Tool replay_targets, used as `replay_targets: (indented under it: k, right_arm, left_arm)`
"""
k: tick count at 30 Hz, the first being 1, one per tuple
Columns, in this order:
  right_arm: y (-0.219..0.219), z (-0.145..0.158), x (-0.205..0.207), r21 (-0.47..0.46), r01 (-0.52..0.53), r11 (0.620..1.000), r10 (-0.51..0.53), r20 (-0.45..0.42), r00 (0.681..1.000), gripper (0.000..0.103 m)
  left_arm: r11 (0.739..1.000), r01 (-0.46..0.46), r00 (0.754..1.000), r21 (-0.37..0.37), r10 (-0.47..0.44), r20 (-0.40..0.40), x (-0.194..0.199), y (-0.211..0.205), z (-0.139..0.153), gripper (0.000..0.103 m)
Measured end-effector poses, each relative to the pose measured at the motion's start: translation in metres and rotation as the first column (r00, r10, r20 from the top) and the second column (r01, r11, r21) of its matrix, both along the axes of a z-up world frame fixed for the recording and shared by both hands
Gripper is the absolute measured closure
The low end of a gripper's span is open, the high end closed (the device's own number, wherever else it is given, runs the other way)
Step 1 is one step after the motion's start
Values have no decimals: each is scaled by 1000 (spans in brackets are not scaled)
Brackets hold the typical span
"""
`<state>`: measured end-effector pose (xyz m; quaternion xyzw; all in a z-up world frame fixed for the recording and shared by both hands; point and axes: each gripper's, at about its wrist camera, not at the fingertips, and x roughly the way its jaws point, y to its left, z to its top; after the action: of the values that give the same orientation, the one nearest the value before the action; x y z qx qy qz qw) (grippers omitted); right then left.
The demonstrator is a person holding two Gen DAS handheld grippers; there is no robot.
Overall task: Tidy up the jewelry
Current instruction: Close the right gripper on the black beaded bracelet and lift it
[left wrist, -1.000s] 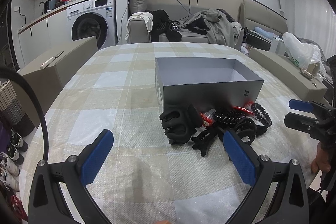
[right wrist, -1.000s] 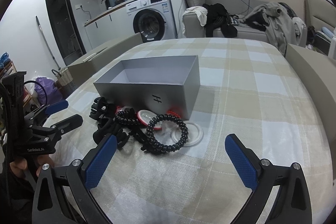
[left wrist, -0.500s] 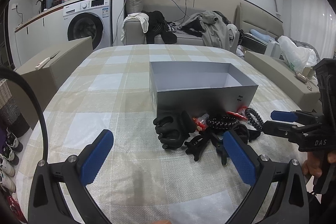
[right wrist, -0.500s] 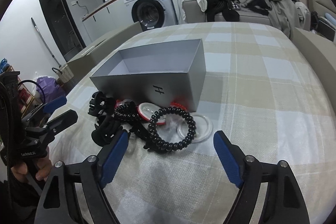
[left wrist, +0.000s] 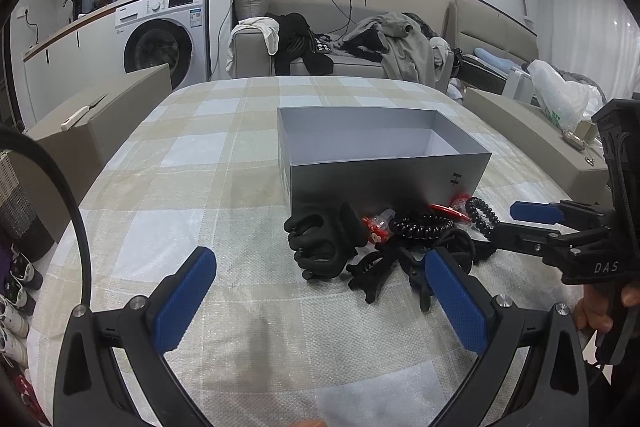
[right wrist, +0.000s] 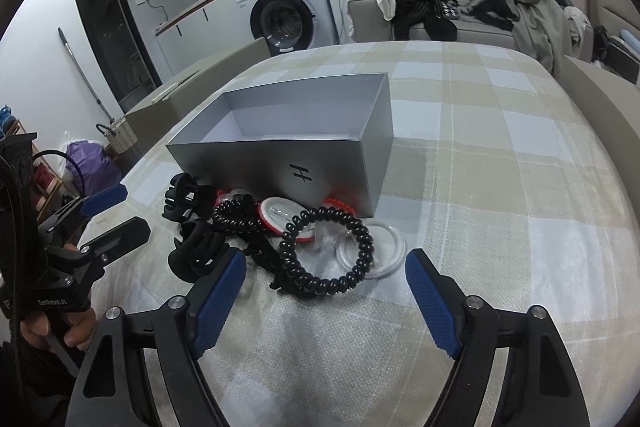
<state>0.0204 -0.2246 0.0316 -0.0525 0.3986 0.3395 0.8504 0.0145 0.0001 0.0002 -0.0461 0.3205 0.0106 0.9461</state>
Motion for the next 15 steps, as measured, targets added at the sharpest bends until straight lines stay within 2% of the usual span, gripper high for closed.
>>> replay_targets:
  k: [15]
  right_arm:
    - [15, -7, 13, -69, 2, 998, -3, -22, 1000, 45]
  left_arm:
    - [1000, -2, 1000, -11, 2, -19, 3, 4, -2, 1]
